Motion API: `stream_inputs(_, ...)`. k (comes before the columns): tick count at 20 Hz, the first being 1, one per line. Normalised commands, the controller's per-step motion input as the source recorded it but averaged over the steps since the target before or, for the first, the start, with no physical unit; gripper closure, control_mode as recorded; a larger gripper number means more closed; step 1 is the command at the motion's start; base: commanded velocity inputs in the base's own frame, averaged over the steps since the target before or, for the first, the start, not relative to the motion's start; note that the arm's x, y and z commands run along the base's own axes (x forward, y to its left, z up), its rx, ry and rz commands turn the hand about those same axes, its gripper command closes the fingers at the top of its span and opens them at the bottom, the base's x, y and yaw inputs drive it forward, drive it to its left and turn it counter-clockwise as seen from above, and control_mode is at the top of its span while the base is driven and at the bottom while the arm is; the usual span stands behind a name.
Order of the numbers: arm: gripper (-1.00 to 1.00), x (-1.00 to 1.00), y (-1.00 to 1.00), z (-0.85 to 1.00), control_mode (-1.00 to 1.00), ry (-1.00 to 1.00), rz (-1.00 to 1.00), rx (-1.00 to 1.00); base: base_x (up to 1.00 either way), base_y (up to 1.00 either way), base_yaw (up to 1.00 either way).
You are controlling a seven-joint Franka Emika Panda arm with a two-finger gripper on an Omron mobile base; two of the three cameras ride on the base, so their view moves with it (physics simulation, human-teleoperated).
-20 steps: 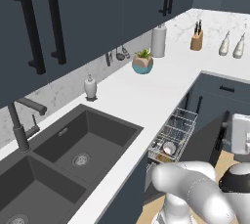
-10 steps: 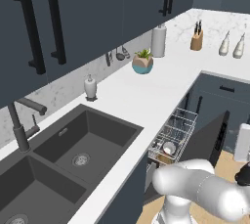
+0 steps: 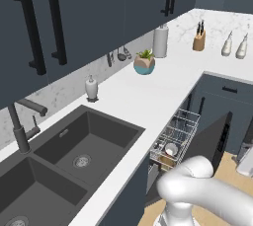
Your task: Pick up the cup and bowl from the counter, place them in the dishwasher, and close the dishwasher door.
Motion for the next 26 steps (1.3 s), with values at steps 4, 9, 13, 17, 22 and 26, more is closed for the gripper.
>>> stream_inputs(4,-1.00,0.45,-0.50,-0.73,-1.00,0.00,0.01,0.18,0.00,0.00,0.00)
stream_inputs(9,-1.00,0.42,-0.54,-0.61,-1.00,0.00,0.04,0.12,0.00,0.00,0.00)
stream_inputs(13,-1.00,0.49,-0.56,-0.75,-1.00,0.00,0.05,0.05,0.00,0.00,0.00)
stream_inputs(17,-1.00,0.59,-0.40,-0.87,-1.00,0.01,0.05,0.00,0.00,0.00,0.00)
stream_inputs(22,-1.00,0.51,-0.31,-0.91,-1.00,0.00,0.11,0.00,0.00,0.00,0.00)
stream_inputs(26,-1.00,0.45,-0.28,-0.97,-1.00,0.00,0.17,0.03,0.00,0.00,0.00)
